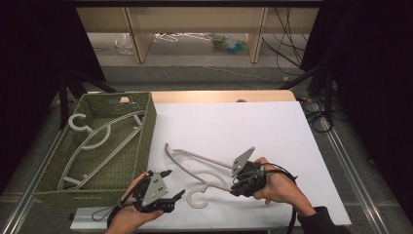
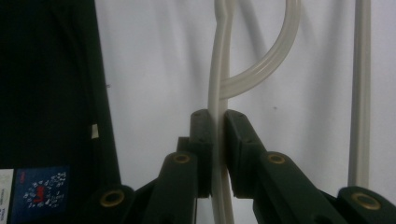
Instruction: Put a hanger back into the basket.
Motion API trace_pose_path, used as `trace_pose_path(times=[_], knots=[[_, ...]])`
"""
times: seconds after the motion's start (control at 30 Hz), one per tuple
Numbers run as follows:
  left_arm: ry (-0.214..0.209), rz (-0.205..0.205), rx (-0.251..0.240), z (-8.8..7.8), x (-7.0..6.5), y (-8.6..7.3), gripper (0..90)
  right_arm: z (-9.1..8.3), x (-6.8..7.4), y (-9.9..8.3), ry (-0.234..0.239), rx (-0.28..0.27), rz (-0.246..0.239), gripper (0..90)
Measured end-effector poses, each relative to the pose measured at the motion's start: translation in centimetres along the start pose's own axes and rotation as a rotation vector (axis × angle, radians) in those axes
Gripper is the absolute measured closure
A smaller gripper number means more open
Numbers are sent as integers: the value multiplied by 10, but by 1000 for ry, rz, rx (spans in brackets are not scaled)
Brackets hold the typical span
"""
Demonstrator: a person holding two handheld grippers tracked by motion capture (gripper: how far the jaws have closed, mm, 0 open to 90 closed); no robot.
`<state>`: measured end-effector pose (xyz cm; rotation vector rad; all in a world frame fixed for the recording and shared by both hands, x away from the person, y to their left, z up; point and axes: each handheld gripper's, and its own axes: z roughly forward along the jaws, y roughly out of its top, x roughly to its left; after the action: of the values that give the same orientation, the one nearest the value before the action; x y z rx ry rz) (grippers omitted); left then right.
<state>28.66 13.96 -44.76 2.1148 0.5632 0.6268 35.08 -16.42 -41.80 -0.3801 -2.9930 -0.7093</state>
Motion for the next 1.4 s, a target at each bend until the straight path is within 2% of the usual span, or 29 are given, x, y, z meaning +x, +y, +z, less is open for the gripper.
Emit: trace_pose_path(times=[0.07,0.17,0.33,0.4,0.43,0.53,0.63,0.73,0.77,0.83,0.87,1.0,1.03,1.1,1.13,1.23,1.27,1.33,1.4], knots=[[-7,29,19,7,0,0,301,-1,3,-1,5,2,-14,824],[-25,46,29,16,-1,2,301,-3,6,-2,26,1,-22,824],[-31,100,63,26,0,0,291,-7,8,-4,27,-10,-38,824],[-36,98,57,28,0,0,303,-8,9,-4,42,-7,-42,824],[-44,119,60,29,1,1,309,-8,9,-4,45,-8,-45,824],[-69,132,49,31,0,4,318,-8,11,-3,43,-10,-55,824],[-86,184,47,34,-3,6,355,-8,13,-2,49,-7,-69,824],[-102,242,71,37,-4,8,370,-8,14,-1,53,-11,-76,824],[-122,232,58,39,-7,7,386,-8,15,-2,55,-12,-78,824],[-117,270,58,41,-9,8,431,-8,15,-1,57,-9,-84,824],[-128,282,58,42,-10,8,455,-8,15,-1,57,-9,-85,824],[-166,299,49,44,-9,11,592,-8,17,0,69,-13,-97,823],[-171,316,52,43,-10,12,607,-8,16,0,69,-14,-101,823],[-188,389,47,41,-11,16,640,-9,16,0,68,-18,-107,823],[-199,401,42,41,-11,18,649,-9,15,-1,66,-27,-113,822],[-185,408,31,34,-11,22,677,-12,12,-3,68,-45,-112,817],[-192,406,35,33,-11,24,689,-14,10,-4,60,-55,-102,809],[-186,408,4,30,-11,28,701,-16,10,-4,52,-64,-93,798],[-200,402,3,27,-13,32,723,-18,9,-4,49,-82,-83,780]])
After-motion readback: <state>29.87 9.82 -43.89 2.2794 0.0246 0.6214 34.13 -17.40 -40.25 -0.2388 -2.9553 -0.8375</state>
